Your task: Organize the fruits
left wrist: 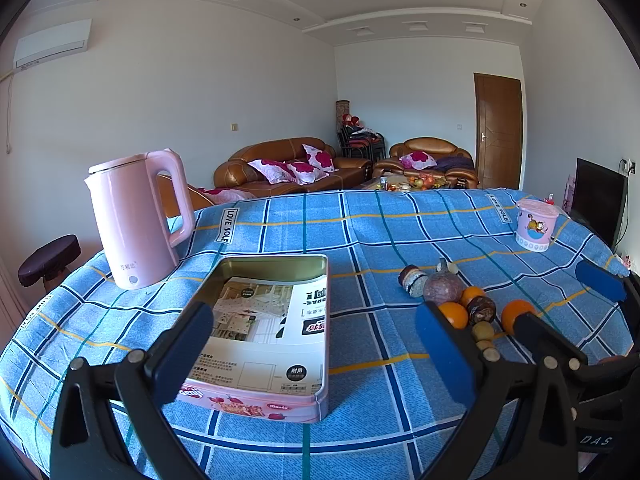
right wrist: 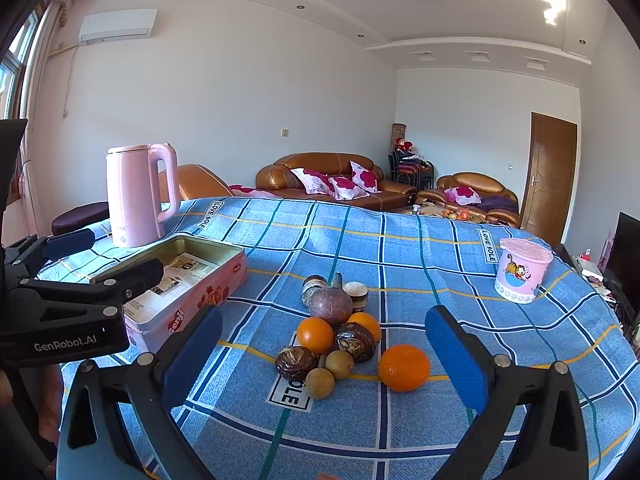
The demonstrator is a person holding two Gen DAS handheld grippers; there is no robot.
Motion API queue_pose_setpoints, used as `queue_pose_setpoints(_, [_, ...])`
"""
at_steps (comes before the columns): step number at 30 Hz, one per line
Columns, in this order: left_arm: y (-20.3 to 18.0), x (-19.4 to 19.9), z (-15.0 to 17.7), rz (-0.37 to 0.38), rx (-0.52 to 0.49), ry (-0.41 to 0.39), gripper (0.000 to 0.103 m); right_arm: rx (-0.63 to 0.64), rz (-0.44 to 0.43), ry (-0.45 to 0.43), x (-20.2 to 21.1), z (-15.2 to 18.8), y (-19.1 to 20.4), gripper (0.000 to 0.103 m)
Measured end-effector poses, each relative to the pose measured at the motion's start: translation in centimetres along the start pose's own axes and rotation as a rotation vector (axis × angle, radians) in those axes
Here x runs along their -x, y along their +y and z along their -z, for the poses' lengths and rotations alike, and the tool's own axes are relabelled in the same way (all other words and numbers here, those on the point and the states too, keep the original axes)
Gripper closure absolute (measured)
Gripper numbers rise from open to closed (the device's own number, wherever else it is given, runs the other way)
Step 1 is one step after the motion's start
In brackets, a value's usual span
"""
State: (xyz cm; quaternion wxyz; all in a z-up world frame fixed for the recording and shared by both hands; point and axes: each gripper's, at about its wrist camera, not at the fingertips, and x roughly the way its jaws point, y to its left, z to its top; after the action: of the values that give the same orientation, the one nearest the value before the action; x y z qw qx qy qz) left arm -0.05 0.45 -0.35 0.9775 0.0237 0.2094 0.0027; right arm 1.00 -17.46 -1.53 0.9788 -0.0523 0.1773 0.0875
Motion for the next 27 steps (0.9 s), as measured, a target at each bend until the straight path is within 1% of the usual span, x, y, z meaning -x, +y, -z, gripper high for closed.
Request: queue_pose_setpoints(27, [0.06, -0.26, 0.37, -0.002, -0.006, 0.011, 0.0, 0.007, -0.005, 0.015, -0.47, 0.14, 0.32, 0.001])
